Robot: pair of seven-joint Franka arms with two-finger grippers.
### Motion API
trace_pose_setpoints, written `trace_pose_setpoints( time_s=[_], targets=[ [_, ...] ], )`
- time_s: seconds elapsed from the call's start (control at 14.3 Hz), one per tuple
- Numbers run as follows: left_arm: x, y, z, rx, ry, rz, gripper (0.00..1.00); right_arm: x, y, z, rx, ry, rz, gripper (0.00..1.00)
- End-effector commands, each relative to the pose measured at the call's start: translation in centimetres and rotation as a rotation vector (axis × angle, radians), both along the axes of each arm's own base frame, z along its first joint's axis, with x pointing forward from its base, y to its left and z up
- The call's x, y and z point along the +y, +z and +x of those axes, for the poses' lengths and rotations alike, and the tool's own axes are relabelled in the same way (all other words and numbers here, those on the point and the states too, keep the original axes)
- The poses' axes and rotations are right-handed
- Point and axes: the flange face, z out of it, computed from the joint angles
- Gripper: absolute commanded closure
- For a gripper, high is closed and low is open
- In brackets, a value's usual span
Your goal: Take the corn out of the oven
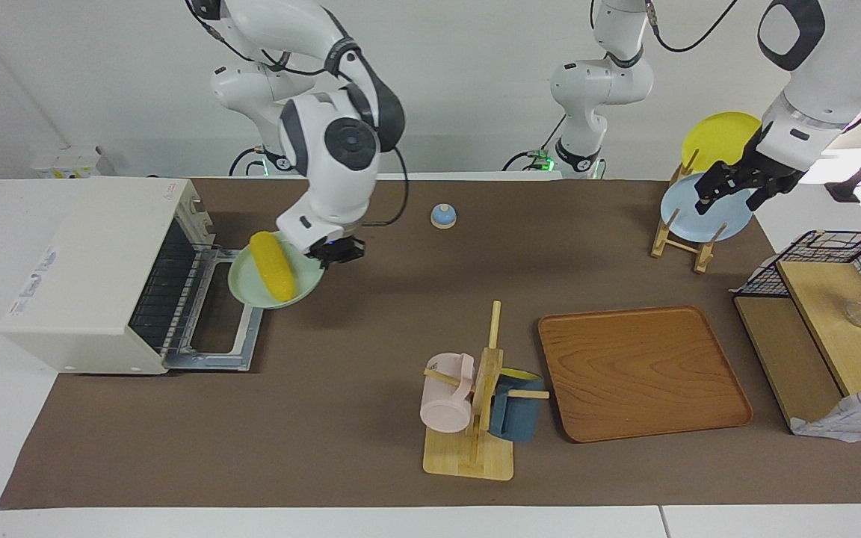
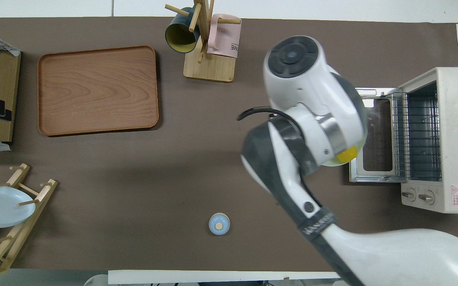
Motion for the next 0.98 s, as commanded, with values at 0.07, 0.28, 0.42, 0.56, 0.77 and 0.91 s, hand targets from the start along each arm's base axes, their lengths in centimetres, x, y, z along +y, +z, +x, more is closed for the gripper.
trace_pose_setpoints(
  time_s=[0.07, 0.28, 0.42, 0.56, 0.77, 0.91],
  targets=[
    [0.3, 0.1, -0.3, 0.006, -0.006, -0.009, 0.0, 12.5, -4.3, 2.6, -0.058, -0.153, 0.084, 1.0],
    [0.3, 0.1, -0.3, 0.006, -0.006, -0.009, 0.0, 17.2, -8.2, 0.9, -0.092, -0.221, 0.152, 1.0],
    [0.3, 0.1, -0.3, 0.006, -0.006, -0.009, 0.0, 18.1, -9.8, 0.4, -0.11, -0.239, 0.175, 0.88],
    [0.2, 0.2, -0.3, 0.004, -0.003, -0.009, 0.0, 18.0, -10.8, 0.5, -0.13, -0.252, 0.205, 0.64],
    [-1.8, -0.3, -0.8, 0.024, -0.046, -0.007, 0.0, 18.1, -4.2, 1.9, -0.209, -0.273, 0.309, 0.63],
    [-3.7, -0.7, -1.3, 0.022, -0.076, -0.014, 0.0, 10.7, -0.5, 4.7, -0.215, -0.231, 0.251, 0.65]
  ],
)
